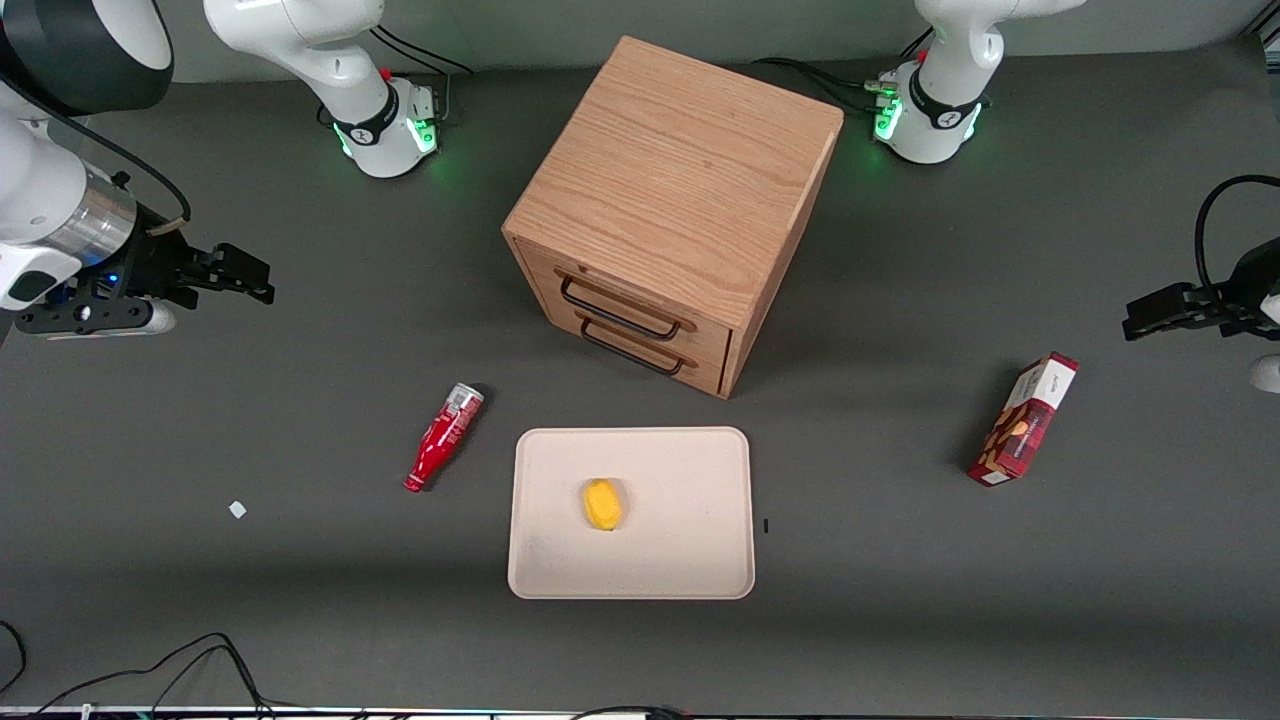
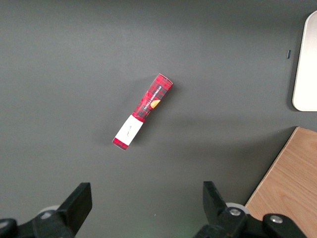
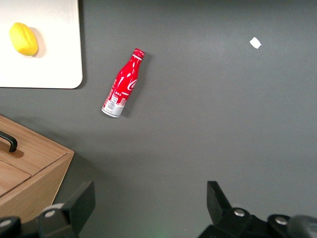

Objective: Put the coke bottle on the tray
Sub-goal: 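Move the right gripper toward the red Coca-Cola bottle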

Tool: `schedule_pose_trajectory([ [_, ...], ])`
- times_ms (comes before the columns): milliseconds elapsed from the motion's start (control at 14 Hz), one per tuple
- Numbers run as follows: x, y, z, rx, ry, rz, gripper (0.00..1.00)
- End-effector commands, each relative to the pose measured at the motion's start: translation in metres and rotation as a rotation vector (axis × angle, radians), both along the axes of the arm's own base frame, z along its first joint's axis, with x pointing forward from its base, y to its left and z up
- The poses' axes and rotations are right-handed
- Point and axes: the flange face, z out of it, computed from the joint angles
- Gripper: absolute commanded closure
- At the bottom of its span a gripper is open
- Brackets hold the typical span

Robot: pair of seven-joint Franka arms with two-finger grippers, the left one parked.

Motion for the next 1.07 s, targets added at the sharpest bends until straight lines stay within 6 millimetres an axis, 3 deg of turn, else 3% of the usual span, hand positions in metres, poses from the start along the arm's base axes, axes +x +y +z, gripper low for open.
schedule_pose_trajectory([
  [0, 0.003, -0.002, 0.004, -0.014, 0.017, -0.014, 0.00],
  [214, 0.006, -0.010, 0.006, -0.012, 0.058, -0.016, 0.00],
  [357, 0.009, -0.013, -0.005, -0.016, 0.092, -0.046, 0.00],
  [571, 0.031, 0.011, -0.059, -0.060, 0.165, -0.186, 0.00],
  [714, 0.045, 0.031, -0.089, -0.070, 0.148, -0.239, 0.00],
  [929, 0.060, 0.063, -0.151, -0.078, 0.123, -0.338, 0.00],
  [1000, 0.063, 0.065, -0.169, -0.065, 0.094, -0.355, 0.00],
])
